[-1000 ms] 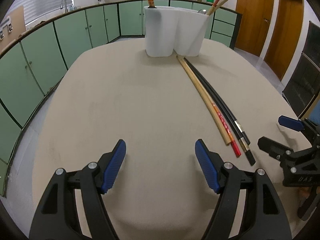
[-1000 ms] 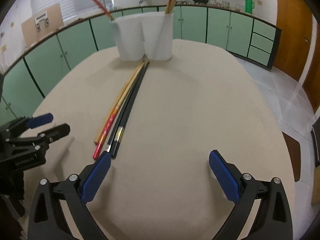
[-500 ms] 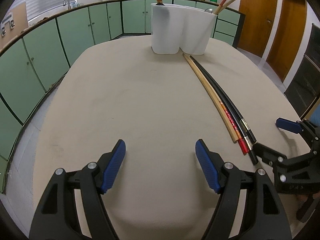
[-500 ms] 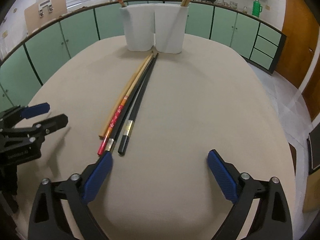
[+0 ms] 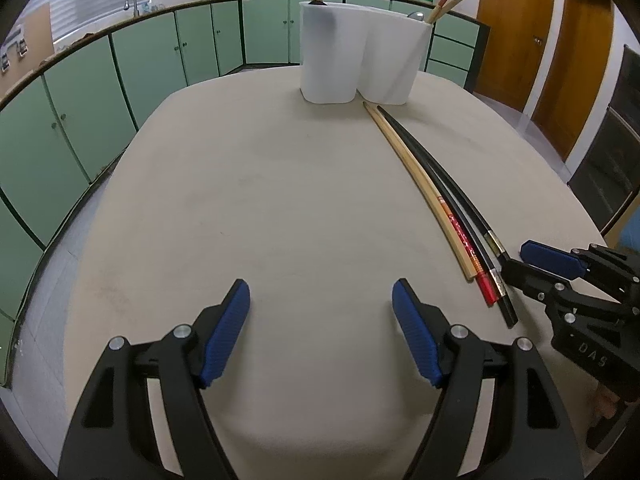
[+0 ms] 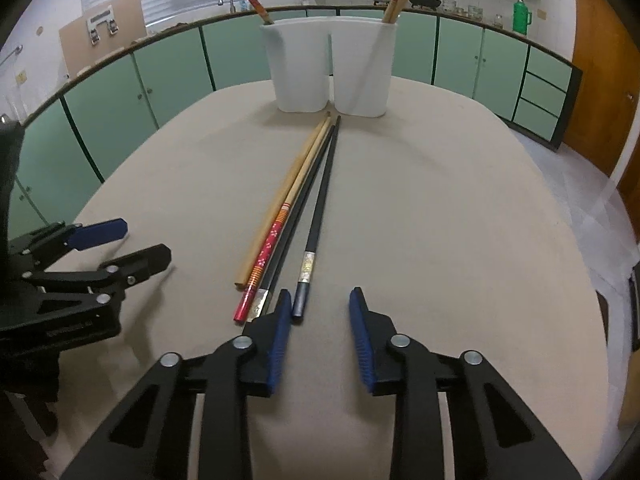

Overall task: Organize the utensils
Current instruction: 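Move both tools back toward the remaining chopsticks on the mat, then grasp a black chopstick with the right tool while the left tool grasps a plain wooden chopstick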

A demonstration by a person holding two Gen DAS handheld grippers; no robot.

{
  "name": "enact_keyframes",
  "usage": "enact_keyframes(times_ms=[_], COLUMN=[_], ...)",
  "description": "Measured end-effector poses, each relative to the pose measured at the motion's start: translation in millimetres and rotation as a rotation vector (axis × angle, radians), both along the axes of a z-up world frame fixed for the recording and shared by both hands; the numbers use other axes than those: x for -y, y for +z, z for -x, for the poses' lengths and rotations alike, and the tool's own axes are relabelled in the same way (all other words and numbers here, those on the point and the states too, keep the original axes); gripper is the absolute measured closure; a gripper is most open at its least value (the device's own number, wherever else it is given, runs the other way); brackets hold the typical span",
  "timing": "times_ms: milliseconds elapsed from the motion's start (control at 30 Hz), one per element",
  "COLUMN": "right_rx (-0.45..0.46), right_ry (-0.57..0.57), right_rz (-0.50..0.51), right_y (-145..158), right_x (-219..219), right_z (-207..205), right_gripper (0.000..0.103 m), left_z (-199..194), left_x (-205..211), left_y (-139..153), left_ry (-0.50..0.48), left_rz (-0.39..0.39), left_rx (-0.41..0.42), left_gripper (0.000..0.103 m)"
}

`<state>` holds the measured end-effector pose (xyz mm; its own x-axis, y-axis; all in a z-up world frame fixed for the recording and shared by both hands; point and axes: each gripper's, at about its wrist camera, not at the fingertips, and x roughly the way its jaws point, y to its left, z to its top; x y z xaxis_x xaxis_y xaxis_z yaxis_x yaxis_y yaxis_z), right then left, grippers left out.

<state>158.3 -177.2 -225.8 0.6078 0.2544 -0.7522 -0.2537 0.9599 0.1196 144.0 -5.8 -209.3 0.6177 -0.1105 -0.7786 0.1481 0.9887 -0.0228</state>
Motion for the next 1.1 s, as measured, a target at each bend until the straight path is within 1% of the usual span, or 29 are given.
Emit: enact_keyframes(times_ms=[100,167,233,267,300,400,633,800,900,1033,1100], right_rx=[-0.001,0.002,0.002,0.000,-0.003,-0.006,-0.011,-0.010,-0.010,-0.012,-0.015], right_ry=[-0.001,0.006,0.015,0.016,0.015,0.015,-0.053,-0.078,-0.076,-0.070,-0.068], right_rz=[-0.008,0.000,-0.003,-0.007,-0.011,-0.017,-0.022,-0.037,-0.044,-0.051,-0.054], right_y=[0,-1,-1,-1,-1,-1,-1,-3,-3,-4,-4], right_x=[0,-3,-4,-3,-2,2,31,45,47,49,50], right_z=[-1,-1,-2,-3,-3,-4,-7,-9,-9,-8,-8], right_gripper=[0.073,0.076,0.090,0.094,0.095,0.096,0.097,0.097,0.097,0.097,0.096], left_z=[0,-1,-1,-1,-1,-1,-2,-3,-5,-8,-10], left_x=[3,5,8,10,13,19,42,62,70,71,70], left_y=[-1,-1,-1,-2,-2,-3,-4,-7,-7,-8,-7], left_ry=[-0.003,-0.007,-0.014,-0.019,-0.027,-0.048,-0.097,-0.128,-0.134,-0.119,-0.105], left_rz=[0.004,0.010,0.013,0.012,0.010,0.014,0.012,-0.007,-0.006,0.000,0.003], left_rx=[-0.003,-0.008,-0.010,-0.012,-0.014,-0.021,-0.031,-0.031,-0.034,-0.032,-0.027], left_gripper=[0.030,0.030,0.030,0.030,0.030,0.030,0.030,0.030,0.030,0.031,0.035])
